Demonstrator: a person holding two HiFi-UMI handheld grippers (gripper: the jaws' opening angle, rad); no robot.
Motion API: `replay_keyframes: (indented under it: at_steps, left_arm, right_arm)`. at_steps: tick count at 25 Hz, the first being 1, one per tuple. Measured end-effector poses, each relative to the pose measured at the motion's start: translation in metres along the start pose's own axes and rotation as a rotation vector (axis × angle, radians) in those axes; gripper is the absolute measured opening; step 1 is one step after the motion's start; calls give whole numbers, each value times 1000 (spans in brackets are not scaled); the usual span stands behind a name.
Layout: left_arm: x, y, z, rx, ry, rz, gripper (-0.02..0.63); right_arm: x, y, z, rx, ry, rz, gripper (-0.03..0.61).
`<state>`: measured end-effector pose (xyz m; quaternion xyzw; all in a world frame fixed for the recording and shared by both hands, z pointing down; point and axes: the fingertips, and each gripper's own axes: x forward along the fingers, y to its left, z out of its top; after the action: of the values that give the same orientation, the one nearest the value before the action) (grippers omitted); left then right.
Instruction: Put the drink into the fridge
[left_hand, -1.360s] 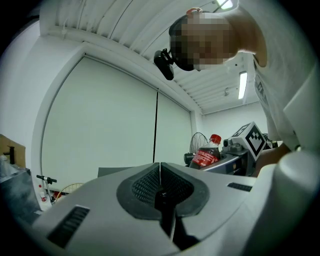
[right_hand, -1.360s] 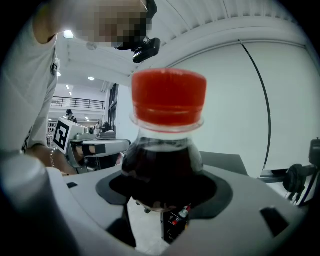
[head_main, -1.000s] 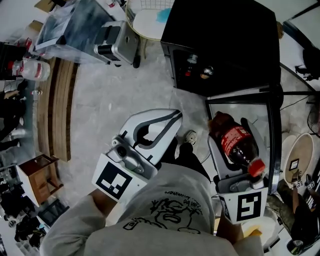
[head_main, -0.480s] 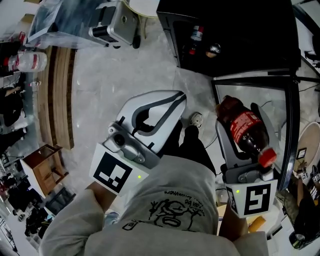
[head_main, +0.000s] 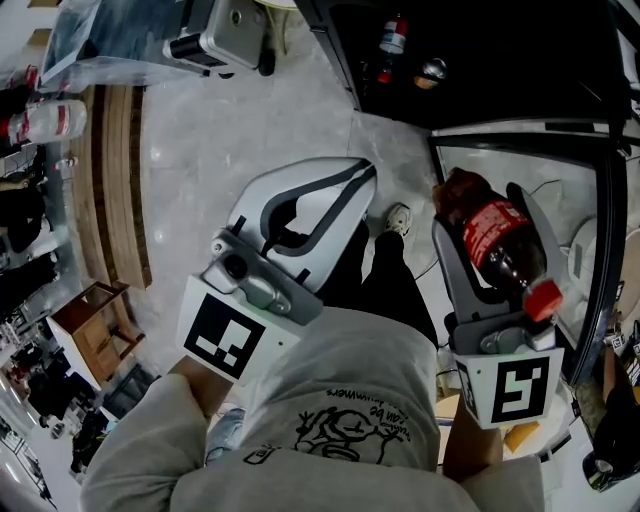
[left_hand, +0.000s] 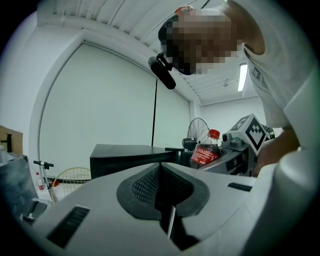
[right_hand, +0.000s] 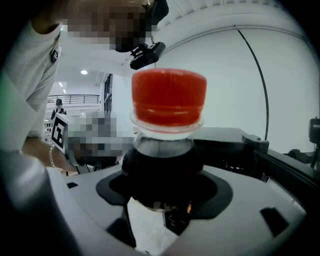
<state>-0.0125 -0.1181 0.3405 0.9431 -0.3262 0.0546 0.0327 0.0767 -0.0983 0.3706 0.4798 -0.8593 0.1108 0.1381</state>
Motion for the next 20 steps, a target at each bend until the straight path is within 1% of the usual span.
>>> replay_keyframes:
  at_steps: [13, 20]
  left_arm:
    - [15, -6, -33, 15, 16, -15, 21]
    - [19, -9, -54, 37, 29, -23, 21]
  right_arm:
    - [12, -11, -39, -15, 29, -17, 313]
    - [19, -12, -60, -30, 44, -32, 313]
